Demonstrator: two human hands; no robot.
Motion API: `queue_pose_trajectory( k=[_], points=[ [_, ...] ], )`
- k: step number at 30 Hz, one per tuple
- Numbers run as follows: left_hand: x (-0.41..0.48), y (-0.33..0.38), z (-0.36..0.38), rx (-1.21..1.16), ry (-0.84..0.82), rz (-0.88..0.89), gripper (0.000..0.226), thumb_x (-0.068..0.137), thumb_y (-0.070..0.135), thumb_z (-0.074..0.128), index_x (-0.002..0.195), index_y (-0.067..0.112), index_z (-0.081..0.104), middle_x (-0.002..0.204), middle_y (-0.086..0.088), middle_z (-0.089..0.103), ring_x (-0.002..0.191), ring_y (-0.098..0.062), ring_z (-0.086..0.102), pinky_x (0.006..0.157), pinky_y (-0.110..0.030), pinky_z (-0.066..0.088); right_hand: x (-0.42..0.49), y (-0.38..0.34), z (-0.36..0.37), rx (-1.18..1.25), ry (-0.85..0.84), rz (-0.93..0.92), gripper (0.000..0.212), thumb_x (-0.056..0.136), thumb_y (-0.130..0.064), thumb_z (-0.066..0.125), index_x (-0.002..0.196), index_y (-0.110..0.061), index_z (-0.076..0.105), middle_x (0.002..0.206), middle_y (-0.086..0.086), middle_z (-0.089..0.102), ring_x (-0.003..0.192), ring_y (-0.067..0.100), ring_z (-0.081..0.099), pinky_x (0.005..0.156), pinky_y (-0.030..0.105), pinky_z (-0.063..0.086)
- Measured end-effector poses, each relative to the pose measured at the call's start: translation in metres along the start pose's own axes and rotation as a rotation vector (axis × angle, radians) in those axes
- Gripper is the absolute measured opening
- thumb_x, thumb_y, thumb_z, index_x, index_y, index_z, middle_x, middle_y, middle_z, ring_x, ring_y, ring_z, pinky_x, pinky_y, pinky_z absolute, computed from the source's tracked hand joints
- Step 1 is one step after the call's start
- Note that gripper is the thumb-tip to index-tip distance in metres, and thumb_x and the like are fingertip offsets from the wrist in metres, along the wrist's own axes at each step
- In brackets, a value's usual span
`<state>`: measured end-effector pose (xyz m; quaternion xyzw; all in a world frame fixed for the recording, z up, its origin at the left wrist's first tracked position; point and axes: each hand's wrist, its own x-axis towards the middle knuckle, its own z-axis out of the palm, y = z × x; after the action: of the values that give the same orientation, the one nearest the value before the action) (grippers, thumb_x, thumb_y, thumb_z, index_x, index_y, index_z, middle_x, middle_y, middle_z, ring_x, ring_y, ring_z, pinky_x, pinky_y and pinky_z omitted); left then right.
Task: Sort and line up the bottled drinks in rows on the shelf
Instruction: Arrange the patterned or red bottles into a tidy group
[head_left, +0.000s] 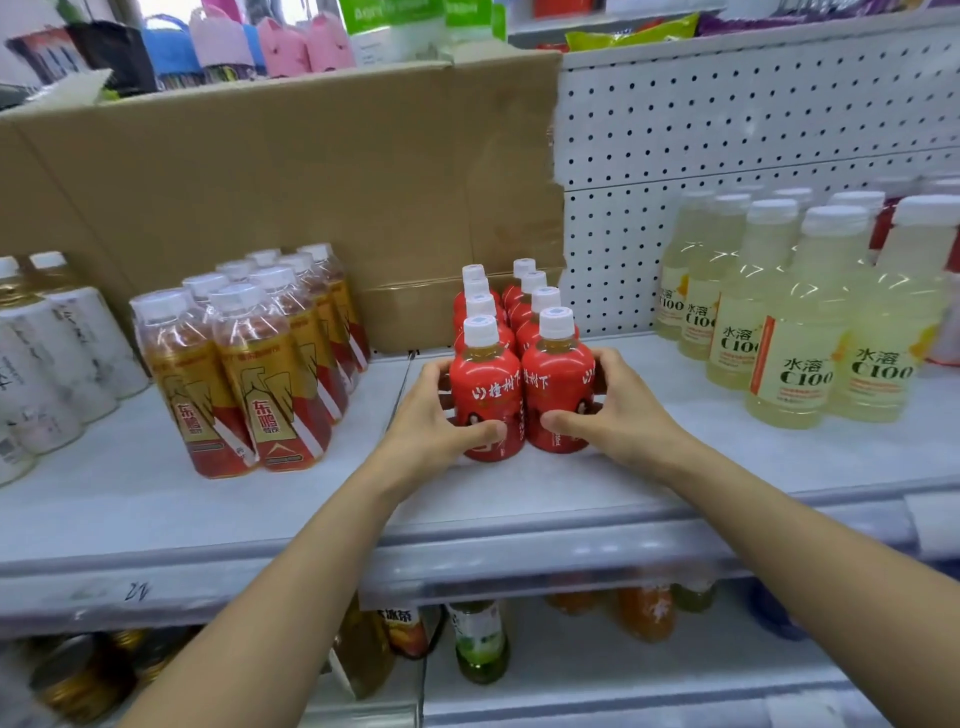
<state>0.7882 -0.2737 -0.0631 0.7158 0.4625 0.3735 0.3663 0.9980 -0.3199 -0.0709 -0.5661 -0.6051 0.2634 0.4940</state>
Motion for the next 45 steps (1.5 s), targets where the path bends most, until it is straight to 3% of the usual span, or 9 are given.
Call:
queue_pose_trajectory(
  k=[5,10,15,20,26,29,32,41,45],
  points=[
    [-0.01,0.007,0.009,0.093,0.094,-0.001,0.094,0.076,0.03,0.085,0.147,0.029,0.024,0.14,0.004,0.043,0.13,-0.015,0.044,0.105,-0.036,0.042,-0.004,0.0,-0.004,-0.046,-0.048,-0.016,0.078,0.076,-0.022,0.083,0.139,-0.021,0.038,0.124,-0.007,0.057,0.112,0.006,0.057,0.096,0.026,0.049],
    [-0.041,0.045,0.04,0.312,0.458,0.396,0.087,0.081,0.032,0.078,0.149,0.02,0.025,0.143,0.004,0.031,0.133,-0.009,0.028,0.109,-0.026,0.027,-0.027,0.0,-0.045,-0.285,0.078,-0.209,0.073,0.085,-0.03,0.075,0.147,-0.021,0.037,0.144,-0.005,0.044,0.134,0.009,0.04,0.112,0.036,0.037],
    [-0.044,0.084,0.108,0.214,0.202,0.394,0.086,0.083,0.036,0.077,0.149,0.031,0.023,0.143,0.022,0.025,0.136,-0.003,0.03,0.116,-0.036,0.034,-0.058,0.018,-0.128,-0.339,0.337,-0.558,0.033,0.089,-0.022,0.065,0.121,-0.013,0.063,0.119,-0.004,0.061,0.112,0.015,0.056,0.091,0.036,0.05],
    [-0.022,0.115,0.195,0.059,-0.044,0.155,0.104,0.08,0.041,0.079,0.155,0.038,0.008,0.161,0.014,0.016,0.144,-0.007,0.025,0.119,-0.038,0.028,-0.066,0.056,-0.222,-0.271,0.504,-0.493,0.05,0.084,-0.022,0.069,0.129,-0.021,0.048,0.128,-0.002,0.049,0.116,0.019,0.051,0.094,0.023,0.044],
    [0.035,0.128,0.256,-0.069,-0.18,-0.068,0.132,0.069,0.019,0.089,0.157,0.037,-0.008,0.165,0.012,0.005,0.146,-0.009,0.023,0.116,-0.034,0.029,-0.018,0.108,-0.297,0.025,-0.025,0.048,0.11,0.069,-0.028,0.087,0.154,-0.037,0.017,0.157,-0.01,0.032,0.138,0.011,0.039,0.115,0.042,0.035],
    [0.05,0.13,0.268,-0.132,-0.213,-0.031,0.114,0.066,0.005,0.083,0.148,0.042,0.012,0.151,0.004,0.041,0.125,-0.011,0.056,0.104,-0.04,0.05,0.002,0.118,-0.3,0.117,-0.24,0.053,0.101,0.067,-0.003,0.082,0.15,-0.028,0.03,0.134,-0.009,0.06,0.123,0.012,0.059,0.1,0.032,0.049],
    [0.057,0.133,0.275,-0.185,-0.22,-0.003,0.11,0.073,-0.012,0.072,0.143,0.049,0.014,0.134,0.005,0.056,0.115,-0.013,0.063,0.096,-0.039,0.055,0.015,0.119,-0.297,0.105,-0.301,0.048,0.09,0.071,0.007,0.078,0.144,-0.023,0.035,0.119,-0.004,0.069,0.107,0.009,0.067,0.085,0.024,0.054],
    [0.063,0.137,0.277,-0.212,-0.191,-0.06,0.099,0.077,-0.017,0.067,0.148,0.033,0.021,0.125,-0.003,0.064,0.104,-0.012,0.068,0.072,-0.026,0.057,0.029,0.121,-0.284,0.193,-0.307,0.016,0.097,0.076,0.012,0.074,0.149,-0.025,0.022,0.127,-0.002,0.06,0.109,0.006,0.064,0.082,0.019,0.055],
    [0.057,0.138,0.281,-0.127,-0.014,-0.002,0.078,0.072,0.012,0.086,0.133,0.034,0.043,0.128,0.001,0.057,0.109,-0.005,0.063,0.086,-0.028,0.056,0.018,0.124,-0.282,0.074,-0.15,-0.024,0.079,0.075,-0.009,0.083,0.137,-0.027,0.038,0.122,-0.006,0.058,0.109,0.008,0.063,0.086,0.023,0.055]
  ],
)
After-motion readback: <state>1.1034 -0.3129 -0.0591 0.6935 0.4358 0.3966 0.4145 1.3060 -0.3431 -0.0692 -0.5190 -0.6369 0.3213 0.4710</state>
